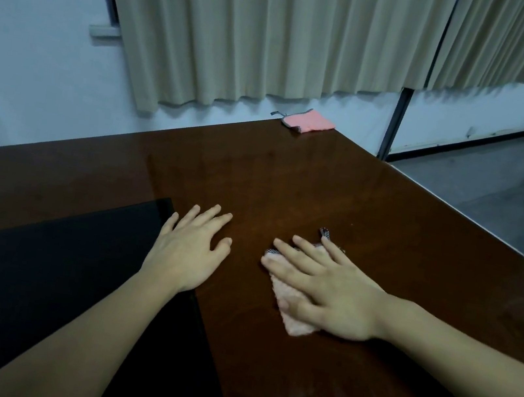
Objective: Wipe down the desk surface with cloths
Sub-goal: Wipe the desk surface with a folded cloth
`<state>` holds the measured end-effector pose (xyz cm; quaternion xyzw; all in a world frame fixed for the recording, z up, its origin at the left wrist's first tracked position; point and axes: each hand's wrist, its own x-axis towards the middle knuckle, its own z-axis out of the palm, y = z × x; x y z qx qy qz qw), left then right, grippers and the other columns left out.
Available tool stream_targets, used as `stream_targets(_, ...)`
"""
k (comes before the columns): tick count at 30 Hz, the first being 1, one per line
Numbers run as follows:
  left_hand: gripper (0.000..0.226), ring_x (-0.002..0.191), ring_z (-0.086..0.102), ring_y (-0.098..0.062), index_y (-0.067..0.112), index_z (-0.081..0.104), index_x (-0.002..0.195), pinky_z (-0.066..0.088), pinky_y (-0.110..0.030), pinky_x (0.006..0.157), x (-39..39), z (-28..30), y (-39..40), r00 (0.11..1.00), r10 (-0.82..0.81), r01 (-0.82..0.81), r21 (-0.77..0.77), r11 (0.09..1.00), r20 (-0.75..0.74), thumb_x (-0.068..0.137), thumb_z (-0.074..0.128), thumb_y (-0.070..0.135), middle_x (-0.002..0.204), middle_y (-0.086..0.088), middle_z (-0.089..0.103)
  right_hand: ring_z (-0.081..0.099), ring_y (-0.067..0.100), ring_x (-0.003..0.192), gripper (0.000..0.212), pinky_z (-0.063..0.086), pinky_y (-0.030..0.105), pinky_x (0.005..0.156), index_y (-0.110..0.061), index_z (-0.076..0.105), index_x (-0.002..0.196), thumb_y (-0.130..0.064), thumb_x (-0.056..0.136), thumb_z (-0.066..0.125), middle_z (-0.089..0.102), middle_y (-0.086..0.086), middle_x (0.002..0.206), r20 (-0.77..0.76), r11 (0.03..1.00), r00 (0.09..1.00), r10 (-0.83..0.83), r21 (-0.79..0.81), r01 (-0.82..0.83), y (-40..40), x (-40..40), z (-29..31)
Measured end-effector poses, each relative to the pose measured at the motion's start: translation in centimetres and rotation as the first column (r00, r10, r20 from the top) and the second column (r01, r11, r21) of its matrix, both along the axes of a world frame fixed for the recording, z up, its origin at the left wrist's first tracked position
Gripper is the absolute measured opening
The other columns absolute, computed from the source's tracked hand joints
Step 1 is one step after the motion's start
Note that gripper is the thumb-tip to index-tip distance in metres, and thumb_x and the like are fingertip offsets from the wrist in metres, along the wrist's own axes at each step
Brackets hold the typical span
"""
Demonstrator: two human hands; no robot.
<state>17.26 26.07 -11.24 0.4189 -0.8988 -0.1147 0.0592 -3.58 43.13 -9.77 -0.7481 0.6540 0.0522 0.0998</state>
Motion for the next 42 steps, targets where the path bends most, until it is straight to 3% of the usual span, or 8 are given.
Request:
stream_targets(3, 0.055, 0.156, 0.003, -0.014, 0.041, 0.022, 0.159, -0.001, -0.045, 0.127, 0.0, 0.0, 0.2, 1.0, 0.001, -0.001, -0.005, 1.0, -0.003, 0.106, 0.029, 0.052, 0.168, 0.014, 0.011, -0.024, 0.007, 0.151, 0.059, -0.02, 0.042, 0.122, -0.058, -0.012, 0.152, -0.065, 0.103, 0.02, -0.02, -0.02, 0.165, 0.008, 0.998, 0.998, -0.068, -0.005, 0.068, -0.3, -1.5, 0.1)
stream_targets(12, 0.054, 0.156, 0.004, -0.013, 0.041, 0.024, 0.158, -0.001, -0.044, 0.127, -0.1, 0.3, 0.2, 1.0, 0.004, -0.004, 0.006, 1.0, -0.011, 0.106, 0.031, 0.051, 0.168, 0.014, 0.012, -0.008, 0.022, 0.157, 0.063, -0.009, 0.054, 0.123, -0.047, -0.003, 0.159, -0.067, 0.102, 0.014, -0.008, -0.009, 0.17, -0.022, 0.911, 0.91, -0.413, -0.011, 0.413, -10.1, -7.5, 0.1)
stream_targets(15, 0.053, 0.156, 0.005, -0.013, 0.04, 0.025, 0.158, 0.0, -0.044, 0.127, -0.1, 0.2, 0.1, 1.0, 0.006, -0.006, 0.004, 1.0, -0.015, 0.106, 0.031, 0.05, 0.168, 0.014, 0.013, -0.01, 0.023, 0.157, 0.063, -0.009, 0.055, 0.123, -0.046, -0.003, 0.159, -0.067, 0.102, 0.015, -0.009, -0.008, 0.17, -0.016, 0.916, 0.916, -0.4, -0.004, 0.4, -10.3, -6.4, 0.0)
stream_targets(21, 0.054, 0.156, 0.007, -0.017, 0.039, 0.025, 0.158, 0.002, -0.046, 0.127, -0.2, 0.4, 0.3, 1.0, 0.006, -0.006, 0.007, 1.0, 0.012, 0.106, 0.032, 0.05, 0.168, 0.012, 0.014, -0.016, 0.015, 0.155, 0.061, -0.014, 0.05, 0.123, -0.048, -0.009, 0.158, -0.061, 0.104, 0.017, -0.015, -0.011, 0.168, -0.005, 0.992, 0.992, -0.124, -0.014, 0.124, -2.8, -2.2, 0.2)
stream_targets(24, 0.056, 0.156, 0.009, -0.02, 0.037, 0.026, 0.158, 0.004, -0.049, 0.126, -0.6, 1.2, 0.1, 0.998, 0.001, -0.003, 0.031, 1.0, 0.058, 0.105, 0.035, 0.051, 0.168, 0.009, 0.016, -0.022, 0.009, 0.152, 0.062, -0.018, 0.045, 0.122, -0.052, -0.011, 0.155, -0.066, 0.101, 0.016, -0.019, -0.017, 0.165, 0.015, 0.998, 0.997, -0.07, 0.0, 0.07, 0.3, -2.3, 0.2)
stream_targets(28, 0.056, 0.156, 0.009, -0.019, 0.038, 0.026, 0.158, 0.002, -0.051, 0.125, -3.0, 2.2, 1.0, 0.995, -0.066, 0.065, 0.019, 0.998, 0.077, 0.105, 0.035, 0.053, 0.168, 0.011, 0.016, -0.021, 0.009, 0.152, 0.065, -0.017, 0.043, 0.122, -0.055, -0.011, 0.153, -0.073, 0.095, 0.01, -0.018, -0.019, 0.165, 0.007, 0.991, 0.991, -0.132, 0.01, 0.132, 0.1, -4.9, 0.3)
stream_targets(36, 0.055, 0.156, 0.004, -0.019, 0.039, 0.027, 0.158, -0.001, -0.05, 0.125, -9.0, 1.4, 3.9, 0.993, -0.111, 0.109, 0.05, 0.993, 0.034, 0.105, 0.035, 0.052, 0.168, 0.012, 0.014, -0.007, 0.022, 0.157, 0.063, -0.007, 0.054, 0.124, -0.046, -0.003, 0.16, -0.067, 0.102, 0.013, -0.008, -0.009, 0.17, -0.042, 0.883, 0.882, -0.47, -0.011, 0.47, -8.0, -14.0, 0.1)
stream_targets(42, 0.055, 0.156, 0.002, -0.019, 0.04, 0.025, 0.158, -0.003, -0.052, 0.123, -10.2, 0.9, 4.0, 0.997, -0.075, 0.074, 0.048, 0.996, 0.015, 0.105, 0.032, 0.053, 0.168, 0.012, 0.012, -0.008, 0.024, 0.157, 0.064, -0.008, 0.057, 0.123, -0.046, -0.002, 0.16, -0.067, 0.102, 0.013, -0.008, -0.007, 0.171, -0.025, 0.879, 0.878, -0.477, -0.001, 0.477, -9.1, -13.6, 0.1)
